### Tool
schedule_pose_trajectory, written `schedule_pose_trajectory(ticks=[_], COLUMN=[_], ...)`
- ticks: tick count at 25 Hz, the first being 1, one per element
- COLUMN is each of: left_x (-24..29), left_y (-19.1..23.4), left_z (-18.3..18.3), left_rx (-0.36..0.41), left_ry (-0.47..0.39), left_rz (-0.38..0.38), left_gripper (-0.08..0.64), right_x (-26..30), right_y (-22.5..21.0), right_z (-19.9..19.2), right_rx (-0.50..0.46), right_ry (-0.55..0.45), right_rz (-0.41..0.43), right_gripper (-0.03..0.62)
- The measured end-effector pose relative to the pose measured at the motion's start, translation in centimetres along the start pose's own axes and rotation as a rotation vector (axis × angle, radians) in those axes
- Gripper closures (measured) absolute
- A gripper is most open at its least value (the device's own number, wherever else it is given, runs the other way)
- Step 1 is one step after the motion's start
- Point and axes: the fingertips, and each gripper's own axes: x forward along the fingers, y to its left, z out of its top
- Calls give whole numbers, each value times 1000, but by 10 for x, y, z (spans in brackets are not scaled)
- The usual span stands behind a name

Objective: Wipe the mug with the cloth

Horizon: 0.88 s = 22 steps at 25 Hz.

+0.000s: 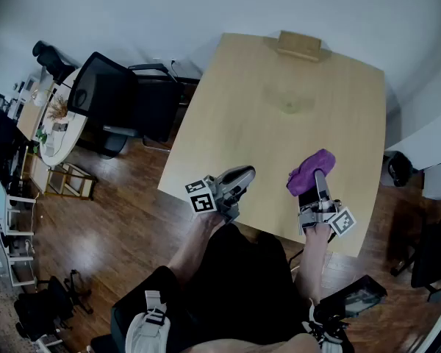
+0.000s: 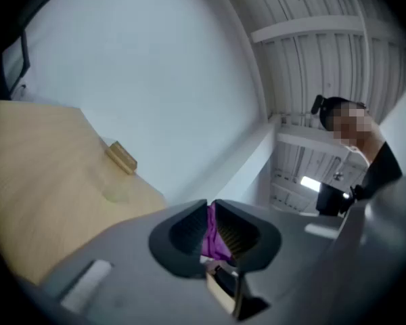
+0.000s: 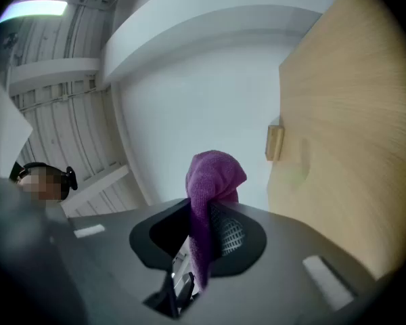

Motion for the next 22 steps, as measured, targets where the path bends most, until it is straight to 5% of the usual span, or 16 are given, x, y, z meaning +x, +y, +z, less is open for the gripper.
schedule_pose_trajectory(ticks=[13, 22], left_x=[79, 148], left_y=[61, 173], left_z=[13, 3], left_rx=[300, 615], left_ry=[204, 555], left_rz=[50, 142], left_gripper=[460, 376], right_x=[7, 27], right_y=[3, -1], right_z=[63, 66], right_rx=[-64, -117], right_ry=[-117, -149], right_rz=[26, -34], right_gripper=[531, 531])
